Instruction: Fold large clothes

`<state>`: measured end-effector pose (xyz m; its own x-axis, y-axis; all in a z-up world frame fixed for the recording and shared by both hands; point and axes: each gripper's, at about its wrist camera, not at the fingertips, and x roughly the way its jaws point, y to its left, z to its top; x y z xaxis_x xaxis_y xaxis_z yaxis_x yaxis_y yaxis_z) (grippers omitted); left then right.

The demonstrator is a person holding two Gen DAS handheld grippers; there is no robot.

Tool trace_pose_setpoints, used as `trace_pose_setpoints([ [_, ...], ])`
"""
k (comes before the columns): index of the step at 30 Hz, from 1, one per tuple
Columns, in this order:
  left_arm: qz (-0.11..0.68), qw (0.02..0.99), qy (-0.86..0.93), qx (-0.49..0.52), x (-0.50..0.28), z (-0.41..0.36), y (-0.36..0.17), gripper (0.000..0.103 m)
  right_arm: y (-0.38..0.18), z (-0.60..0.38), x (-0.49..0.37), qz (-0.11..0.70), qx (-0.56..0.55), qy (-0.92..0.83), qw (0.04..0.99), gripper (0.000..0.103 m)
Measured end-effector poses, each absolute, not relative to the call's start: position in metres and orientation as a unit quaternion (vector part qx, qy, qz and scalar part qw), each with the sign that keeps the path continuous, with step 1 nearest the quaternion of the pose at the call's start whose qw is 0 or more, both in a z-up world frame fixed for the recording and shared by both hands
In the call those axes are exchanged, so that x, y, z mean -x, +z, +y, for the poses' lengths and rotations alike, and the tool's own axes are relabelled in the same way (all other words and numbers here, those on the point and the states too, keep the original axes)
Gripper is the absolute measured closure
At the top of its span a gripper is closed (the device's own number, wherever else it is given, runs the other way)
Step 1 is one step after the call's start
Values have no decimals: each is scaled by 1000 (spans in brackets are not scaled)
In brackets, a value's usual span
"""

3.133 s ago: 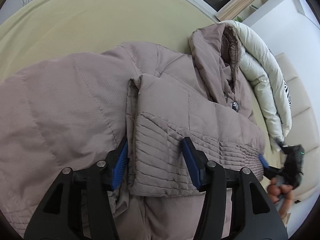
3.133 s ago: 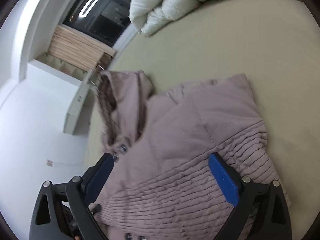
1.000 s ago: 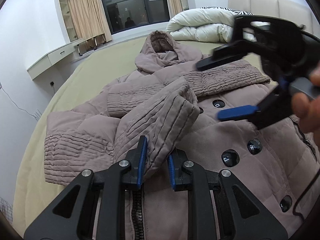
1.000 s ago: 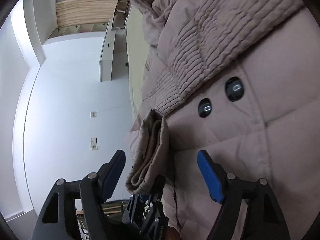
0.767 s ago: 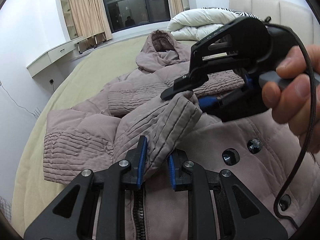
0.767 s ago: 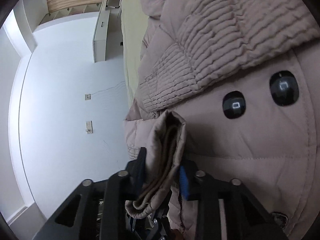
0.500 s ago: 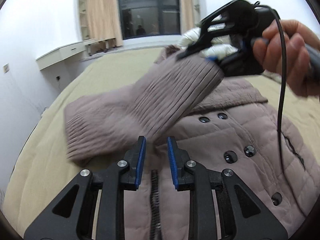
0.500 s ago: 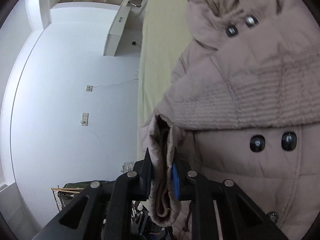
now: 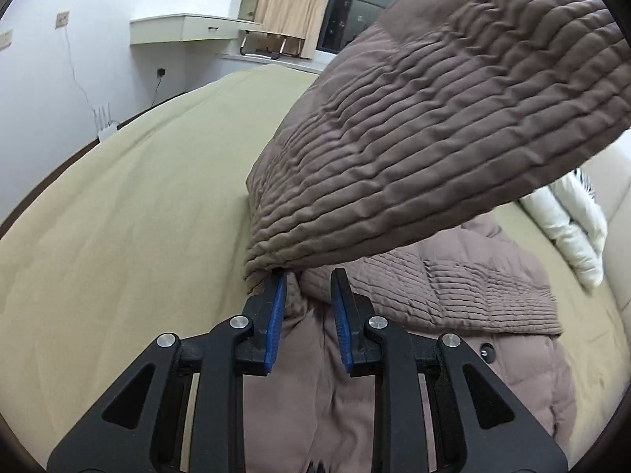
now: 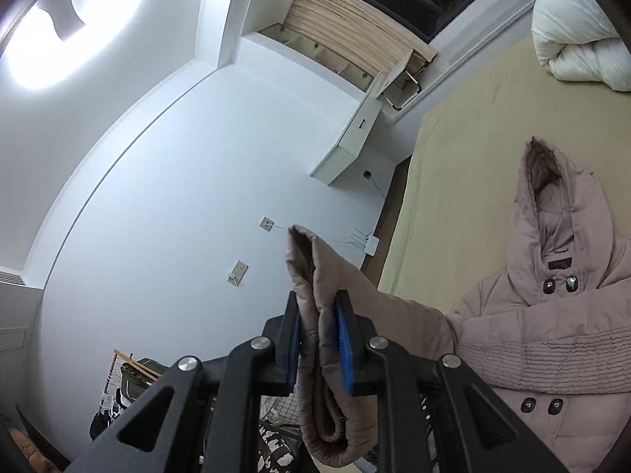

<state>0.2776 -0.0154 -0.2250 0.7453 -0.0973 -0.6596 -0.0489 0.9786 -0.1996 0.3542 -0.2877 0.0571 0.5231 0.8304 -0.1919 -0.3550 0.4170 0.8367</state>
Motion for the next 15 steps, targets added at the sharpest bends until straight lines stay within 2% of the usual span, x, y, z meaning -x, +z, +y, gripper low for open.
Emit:
trace_pose_setpoints([
  [3,390,916,-3,100,-303,-20,-248,81,33,-325,-362,300,-416,353,782,84],
  [7,402,907,12,124,-318,-2,-271,81,-32,-388,-369,303,-467,286,780,85],
  [15,440,893,-5,97,-311,1,-292,81,-247,-470,-388,410,-543,84,728,85],
])
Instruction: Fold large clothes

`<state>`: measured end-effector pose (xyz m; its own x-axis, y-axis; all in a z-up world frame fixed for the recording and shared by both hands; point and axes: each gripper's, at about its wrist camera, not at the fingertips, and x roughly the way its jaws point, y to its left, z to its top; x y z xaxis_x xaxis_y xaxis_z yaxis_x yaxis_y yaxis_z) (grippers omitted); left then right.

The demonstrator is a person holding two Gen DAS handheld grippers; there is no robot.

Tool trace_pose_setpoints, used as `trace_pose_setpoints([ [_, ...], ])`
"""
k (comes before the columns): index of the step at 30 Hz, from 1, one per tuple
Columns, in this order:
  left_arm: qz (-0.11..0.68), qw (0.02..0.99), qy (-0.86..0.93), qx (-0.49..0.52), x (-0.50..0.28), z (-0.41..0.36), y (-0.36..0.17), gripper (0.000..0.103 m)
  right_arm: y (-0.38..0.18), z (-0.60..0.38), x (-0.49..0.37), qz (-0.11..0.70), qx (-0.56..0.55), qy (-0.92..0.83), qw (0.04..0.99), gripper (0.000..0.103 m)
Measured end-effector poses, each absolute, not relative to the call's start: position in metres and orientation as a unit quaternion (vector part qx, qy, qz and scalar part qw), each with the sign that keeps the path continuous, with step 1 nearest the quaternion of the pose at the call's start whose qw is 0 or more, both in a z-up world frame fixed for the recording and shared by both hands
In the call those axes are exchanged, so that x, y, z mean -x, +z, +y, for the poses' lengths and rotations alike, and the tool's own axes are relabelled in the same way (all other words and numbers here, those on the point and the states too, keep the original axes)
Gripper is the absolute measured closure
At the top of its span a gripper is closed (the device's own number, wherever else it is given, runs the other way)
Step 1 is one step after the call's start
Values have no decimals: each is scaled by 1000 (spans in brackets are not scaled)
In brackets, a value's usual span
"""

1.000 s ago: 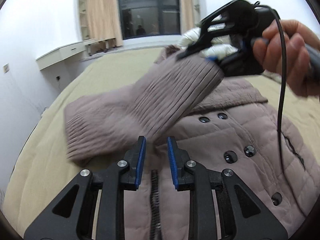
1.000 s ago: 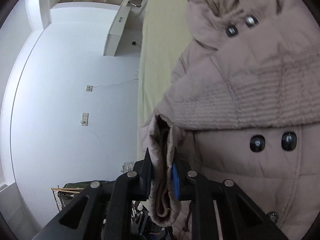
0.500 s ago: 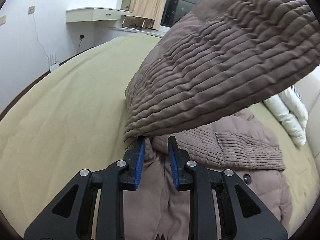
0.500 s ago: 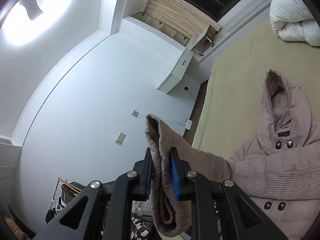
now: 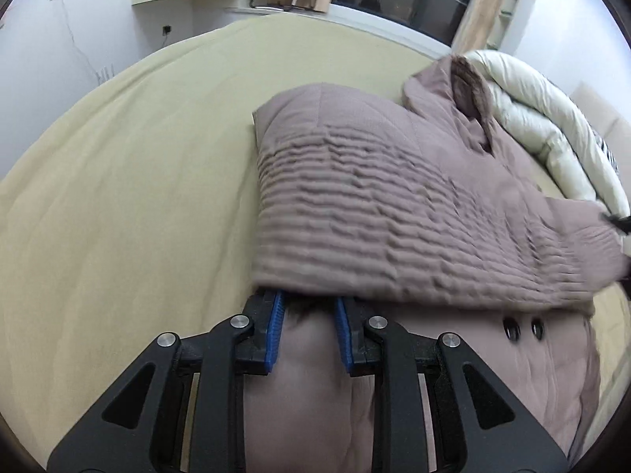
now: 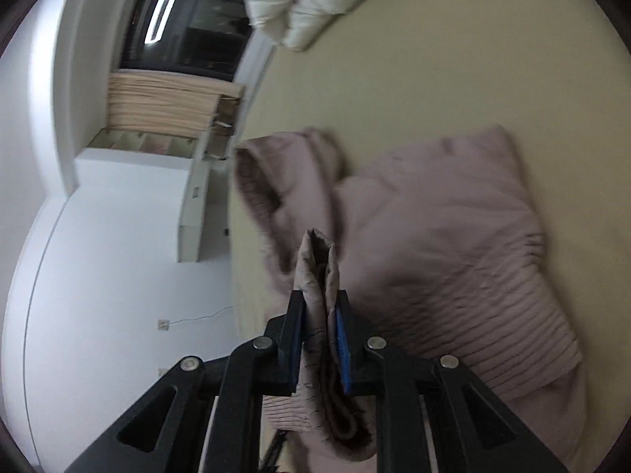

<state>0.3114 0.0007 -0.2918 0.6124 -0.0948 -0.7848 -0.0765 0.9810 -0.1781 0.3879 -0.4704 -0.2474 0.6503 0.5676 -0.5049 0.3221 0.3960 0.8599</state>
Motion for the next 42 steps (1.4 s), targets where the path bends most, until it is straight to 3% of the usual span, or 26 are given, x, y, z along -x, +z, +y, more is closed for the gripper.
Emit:
trace_pose_setpoints([
  [3,435,898,-30,65,-283,-4,-275,81,-291,-485,-380,413,-567,58,711,86],
  [7,392,918,-30,56,-274,1,-241,81,-281,-486,-378,410,-540,52,733,80],
  [11,366,930,-31,6,-328,-10,-215,81,-245,-486,-379,388,-510,21,767,37],
  [12,368,929,-29,-4,-338,-14,-211,81,-235,-484,-377,380,-501,13,777,33],
  [16,408,911,-29,-47,-379,-26,-233,81,-178,-441,-375,368,-395,52,840,33],
  [18,444,894,-30,-58,-386,-34,-256,81,-166,-405,-377,384,-319,70,864,39],
  [22,432,898,-20,-77,-372,-41,-293,81,-208,-350,-395,454,-198,56,867,45],
  [24,432,898,-23,-76,-370,-42,-299,81,-246,-349,-394,473,-160,38,866,59],
  [28,447,891,-36,-65,-371,-34,-284,81,-245,-349,-392,459,-140,25,877,60],
  [30,418,907,-25,-47,-354,-26,-263,81,-228,-345,-387,456,-123,4,882,59],
  [31,403,914,-16,-44,-347,-23,-259,81,-218,-341,-382,437,-115,12,892,57],
  [33,449,892,-19,-47,-351,-23,-274,81,-211,-333,-369,414,-102,19,904,28],
  [35,456,889,-18,-45,-352,-22,-276,81,-240,-329,-375,458,-85,17,884,6],
  [37,428,903,-15,-29,-347,-22,-252,81,-259,-322,-382,480,-37,25,876,6],
  [40,373,927,-24,-26,-351,-32,-211,79,-234,-328,-380,452,-54,31,890,11],
  [41,367,929,-35,-25,-364,-39,-201,74,-222,-337,-381,433,-80,31,897,15],
  [42,371,927,-47,-17,-379,-46,-196,49,-211,-344,-383,418,-101,31,902,15],
])
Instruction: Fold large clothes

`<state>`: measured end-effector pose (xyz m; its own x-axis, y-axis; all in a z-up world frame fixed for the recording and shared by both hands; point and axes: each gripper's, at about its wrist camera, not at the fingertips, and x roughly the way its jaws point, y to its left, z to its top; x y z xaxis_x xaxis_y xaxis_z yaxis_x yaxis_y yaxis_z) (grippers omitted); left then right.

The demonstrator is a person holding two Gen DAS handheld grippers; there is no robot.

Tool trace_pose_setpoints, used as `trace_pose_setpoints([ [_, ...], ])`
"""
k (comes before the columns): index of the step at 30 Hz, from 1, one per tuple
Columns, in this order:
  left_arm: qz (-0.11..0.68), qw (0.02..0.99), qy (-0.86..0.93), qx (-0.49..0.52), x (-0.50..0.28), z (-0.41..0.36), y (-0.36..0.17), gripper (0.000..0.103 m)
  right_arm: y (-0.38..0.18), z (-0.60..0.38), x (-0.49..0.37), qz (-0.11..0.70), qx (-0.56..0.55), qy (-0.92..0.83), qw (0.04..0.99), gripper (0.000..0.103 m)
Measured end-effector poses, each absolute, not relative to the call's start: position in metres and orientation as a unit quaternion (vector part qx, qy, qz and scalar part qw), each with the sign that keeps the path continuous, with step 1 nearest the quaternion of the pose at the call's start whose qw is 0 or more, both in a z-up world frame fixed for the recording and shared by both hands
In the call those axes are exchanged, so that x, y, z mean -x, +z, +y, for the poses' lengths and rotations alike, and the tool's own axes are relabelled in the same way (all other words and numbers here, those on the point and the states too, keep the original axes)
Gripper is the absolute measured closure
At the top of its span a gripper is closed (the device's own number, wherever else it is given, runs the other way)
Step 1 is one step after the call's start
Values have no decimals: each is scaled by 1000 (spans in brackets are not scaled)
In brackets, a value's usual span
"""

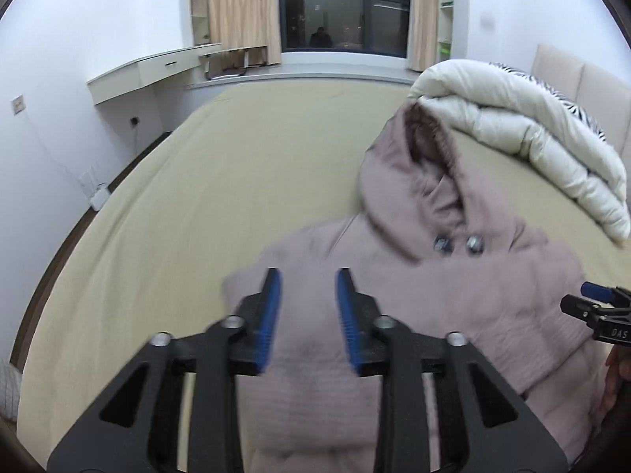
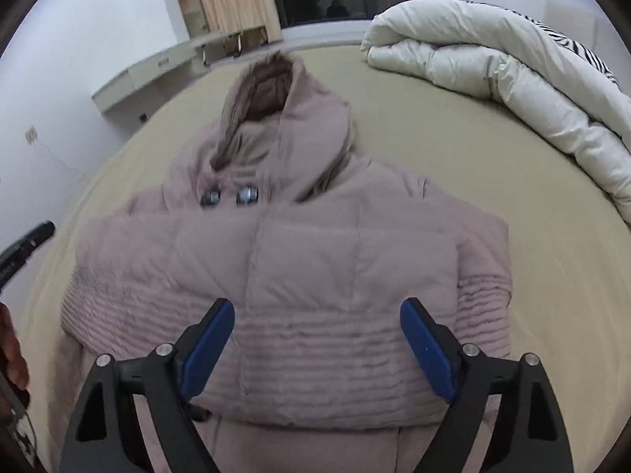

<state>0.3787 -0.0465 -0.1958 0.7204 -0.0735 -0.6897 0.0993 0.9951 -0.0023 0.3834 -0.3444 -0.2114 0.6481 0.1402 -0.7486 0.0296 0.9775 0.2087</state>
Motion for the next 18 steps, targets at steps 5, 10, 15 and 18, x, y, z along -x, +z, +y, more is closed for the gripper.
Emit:
trace_pose_setpoints([
  [5,397,913,-91,-21,-482,-102,-184,17,-178,-369,-422,387,-137,36,911,15],
  [10,438,892,-94,-56,-564,-168,-199,17,-187,-380,-453,401,-143,37,904,15],
  [15,465,880,-62,-76,-628,-206,-238,17,-203,-388,-469,414,-167,49,894,15],
  [18,475,874,-52,-86,-649,-215,-264,18,-209,-387,-479,418,-167,57,891,15],
])
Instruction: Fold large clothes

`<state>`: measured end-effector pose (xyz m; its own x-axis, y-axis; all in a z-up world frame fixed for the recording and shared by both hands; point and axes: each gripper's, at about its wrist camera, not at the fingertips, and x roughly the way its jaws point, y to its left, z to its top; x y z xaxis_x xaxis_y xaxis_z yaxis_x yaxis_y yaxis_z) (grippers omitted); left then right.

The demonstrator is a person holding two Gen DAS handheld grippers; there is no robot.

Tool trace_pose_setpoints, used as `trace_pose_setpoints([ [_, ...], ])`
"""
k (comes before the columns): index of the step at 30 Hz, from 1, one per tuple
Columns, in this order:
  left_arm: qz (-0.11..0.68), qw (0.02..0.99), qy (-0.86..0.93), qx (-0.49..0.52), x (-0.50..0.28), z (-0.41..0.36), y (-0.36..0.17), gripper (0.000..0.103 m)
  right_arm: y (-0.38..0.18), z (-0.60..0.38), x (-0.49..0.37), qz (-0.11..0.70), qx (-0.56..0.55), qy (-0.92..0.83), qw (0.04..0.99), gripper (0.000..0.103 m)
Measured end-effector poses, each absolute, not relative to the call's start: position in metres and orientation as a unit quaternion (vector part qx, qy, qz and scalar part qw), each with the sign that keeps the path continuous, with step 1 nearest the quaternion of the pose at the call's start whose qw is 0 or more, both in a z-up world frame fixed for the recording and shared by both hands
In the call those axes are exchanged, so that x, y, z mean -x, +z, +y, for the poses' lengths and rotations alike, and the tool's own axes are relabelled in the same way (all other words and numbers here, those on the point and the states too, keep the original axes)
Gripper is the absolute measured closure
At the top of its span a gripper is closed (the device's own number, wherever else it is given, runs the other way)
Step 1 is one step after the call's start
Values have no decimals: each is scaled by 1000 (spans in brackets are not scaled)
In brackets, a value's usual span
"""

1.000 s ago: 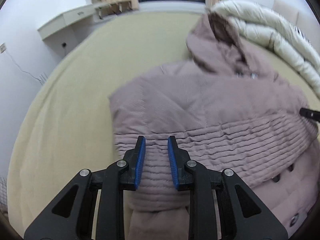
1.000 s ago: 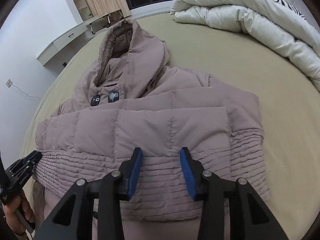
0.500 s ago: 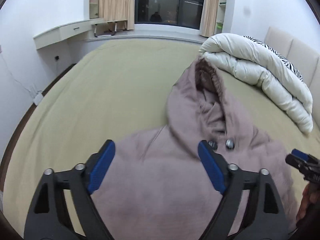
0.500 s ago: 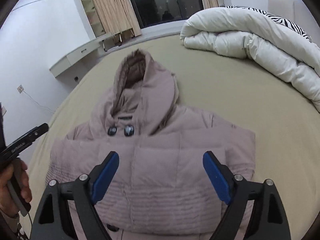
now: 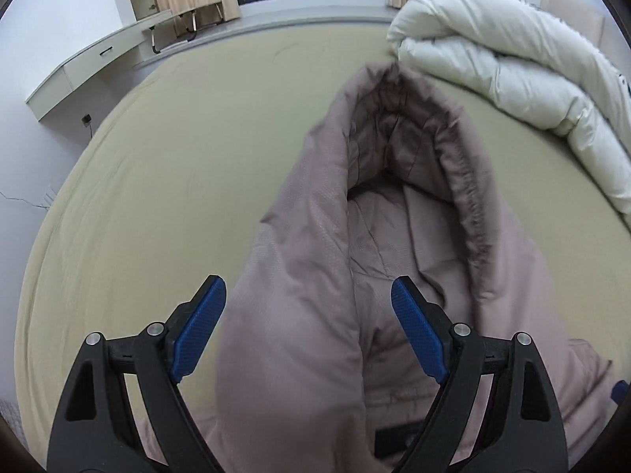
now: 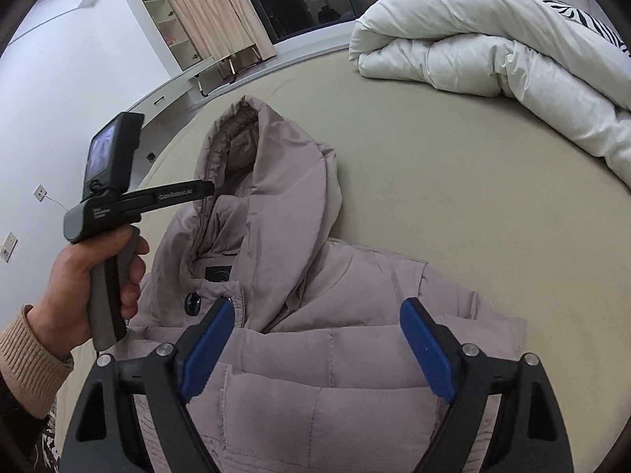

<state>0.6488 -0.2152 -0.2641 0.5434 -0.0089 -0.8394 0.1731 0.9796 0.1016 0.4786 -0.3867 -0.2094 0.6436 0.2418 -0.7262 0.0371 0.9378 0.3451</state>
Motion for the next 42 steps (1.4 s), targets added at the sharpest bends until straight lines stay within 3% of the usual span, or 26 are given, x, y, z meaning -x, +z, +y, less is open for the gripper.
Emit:
trace_pose_setpoints([
  [2,497,862,-51,-82,-662,-214,-285,45,-212,-385,-490,420,-161,54,892,15],
  [4,501,862,-54,-47,-670,-203,-288,66,-210,-384,-506,420,-154,49,893,15],
  [7,479,876,-52,-11,-670,-188,-275,81,-207,-374,-541,424,-142,58,893,15],
  [10,459,886,-65,-22,-661,-188,-262,88,-208,-361,-580,430,-150,49,889,15],
  [17,412,906,-96,-10,-622,-166,-227,91,-222,-329,-667,455,-174,31,873,15],
  [18,405,909,-100,-16,-610,-162,-218,91,-226,-328,-676,463,-175,24,869,19],
  [19,401,910,-103,-20,-607,-161,-216,91,-232,-328,-683,470,-176,14,865,26],
  [21,396,912,-107,-18,-597,-154,-211,91,-239,-334,-692,485,-184,-5,855,60],
  [23,396,912,-109,-7,-594,-149,-208,91,-239,-349,-691,483,-208,-13,850,86],
  [24,395,912,-110,0,-587,-146,-207,91,-237,-354,-689,480,-216,-14,850,91],
  [29,377,917,-123,40,-551,-125,-185,91,-202,-370,-646,429,-205,3,880,93],
  [35,339,923,-149,104,-454,-86,-153,91,-143,-356,-536,356,-95,29,929,93],
  [42,376,898,-151,174,-332,-43,-174,91,-178,-340,-392,369,-83,46,925,91],
])
